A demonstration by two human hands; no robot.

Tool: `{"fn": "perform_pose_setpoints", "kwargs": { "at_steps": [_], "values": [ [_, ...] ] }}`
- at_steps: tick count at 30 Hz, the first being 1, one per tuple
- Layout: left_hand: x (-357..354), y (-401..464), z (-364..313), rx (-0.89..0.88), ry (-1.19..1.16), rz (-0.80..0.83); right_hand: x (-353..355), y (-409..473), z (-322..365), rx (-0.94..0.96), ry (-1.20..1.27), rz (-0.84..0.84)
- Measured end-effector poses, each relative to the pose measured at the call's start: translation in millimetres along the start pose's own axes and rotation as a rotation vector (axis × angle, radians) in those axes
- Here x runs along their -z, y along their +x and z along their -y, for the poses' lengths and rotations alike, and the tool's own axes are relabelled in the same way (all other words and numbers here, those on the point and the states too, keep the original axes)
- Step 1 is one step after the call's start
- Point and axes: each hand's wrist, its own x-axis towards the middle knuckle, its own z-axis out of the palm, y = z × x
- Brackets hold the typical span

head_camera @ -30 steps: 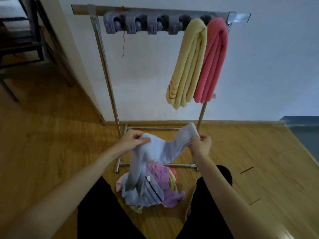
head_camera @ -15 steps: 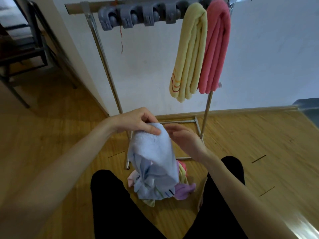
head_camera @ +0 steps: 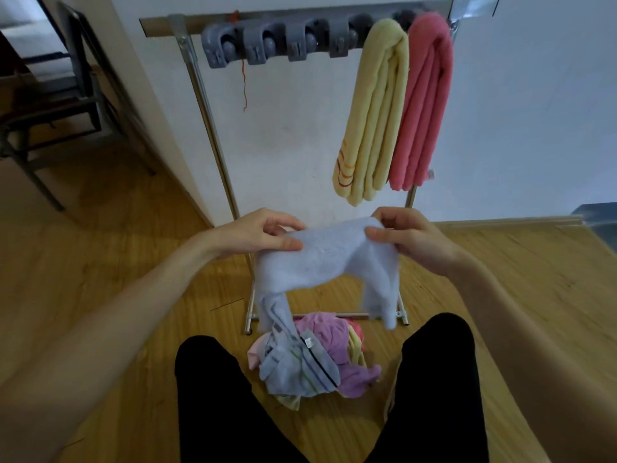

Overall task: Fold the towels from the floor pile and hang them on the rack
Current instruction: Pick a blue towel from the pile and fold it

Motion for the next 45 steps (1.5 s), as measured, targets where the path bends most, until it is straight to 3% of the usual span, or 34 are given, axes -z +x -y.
{"fn": "perform_pose_setpoints", "kwargs": {
  "at_steps": [4, 9, 12, 16, 22, 27, 31, 35, 45],
  "values": [
    [12.9, 3.1, -15.9, -0.024, 0.02, 0.02, 21.7, 11.7, 7.8, 0.062, -0.205, -0.07],
    [46.4, 31.5, -33.2, -0.075, 0.503, 0.002, 33.8, 46.5, 39.2, 0.21, -0.714, 0.024],
    [63.7, 43.5, -49.5, -0.082, 0.636, -0.082, 38.6, 67.5, 59.2, 0.21, -0.949, 0.068],
    [87.7, 56.0, -61.6, -0.062, 0.719, -0.301, 45.7, 92.7, 84.8, 0.282, -1.103, -0.011],
    [122.3, 91.8, -83.8, -0.236, 0.804, -0.706, 49.5, 136.8, 119.4, 0.408, -1.085, -0.28],
    [145.9, 122.3, -114.4, -0.289, 0.984, -0.932, 53.8, 177.7, 130.9, 0.404, -1.161, -0.693],
    [152.7, 148.0, -123.1, -0.35, 1.051, -1.037, 45.0, 193.4, 133.2, 0.365, -1.24, -0.906],
    [151.9, 178.5, -115.0, -0.345, 1.039, -1.086, 36.1, 208.9, 119.3, 0.26, -1.311, -0.93],
    [121.5, 220.5, -66.0, -0.384, 0.924, -1.156, 46.4, 253.3, 53.6, 0.417, -1.194, -0.972]
  ]
}}
